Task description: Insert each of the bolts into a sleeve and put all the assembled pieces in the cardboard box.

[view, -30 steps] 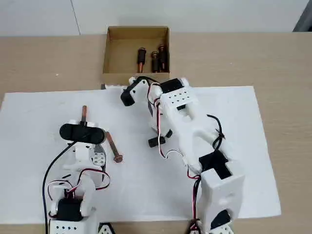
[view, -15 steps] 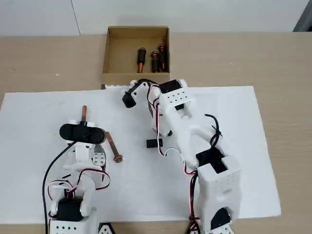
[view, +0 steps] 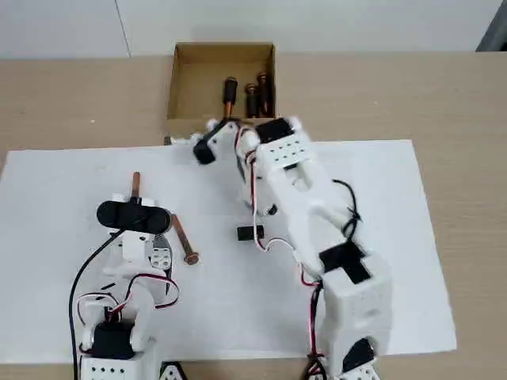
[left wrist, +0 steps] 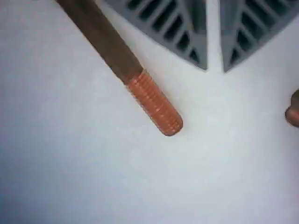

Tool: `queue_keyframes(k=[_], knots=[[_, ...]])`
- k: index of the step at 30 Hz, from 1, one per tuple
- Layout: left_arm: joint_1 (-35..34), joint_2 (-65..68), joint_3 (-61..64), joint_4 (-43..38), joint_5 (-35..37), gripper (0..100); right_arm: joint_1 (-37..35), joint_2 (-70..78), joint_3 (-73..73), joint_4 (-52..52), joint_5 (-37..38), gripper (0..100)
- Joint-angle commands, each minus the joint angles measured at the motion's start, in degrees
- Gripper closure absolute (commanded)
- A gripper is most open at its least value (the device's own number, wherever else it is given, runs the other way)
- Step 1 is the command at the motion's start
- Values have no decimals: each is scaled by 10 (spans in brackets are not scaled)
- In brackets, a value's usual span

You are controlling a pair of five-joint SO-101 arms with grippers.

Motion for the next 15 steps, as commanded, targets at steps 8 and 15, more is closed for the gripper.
queue_keyframes(k=[8, 15], knots=[[-2, -7, -3, -14, -3, 994, -3, -198, -12, 65, -171, 991], [-4, -7, -3, -14, 0, 994, 5, -342, 89, 64, -245, 991]])
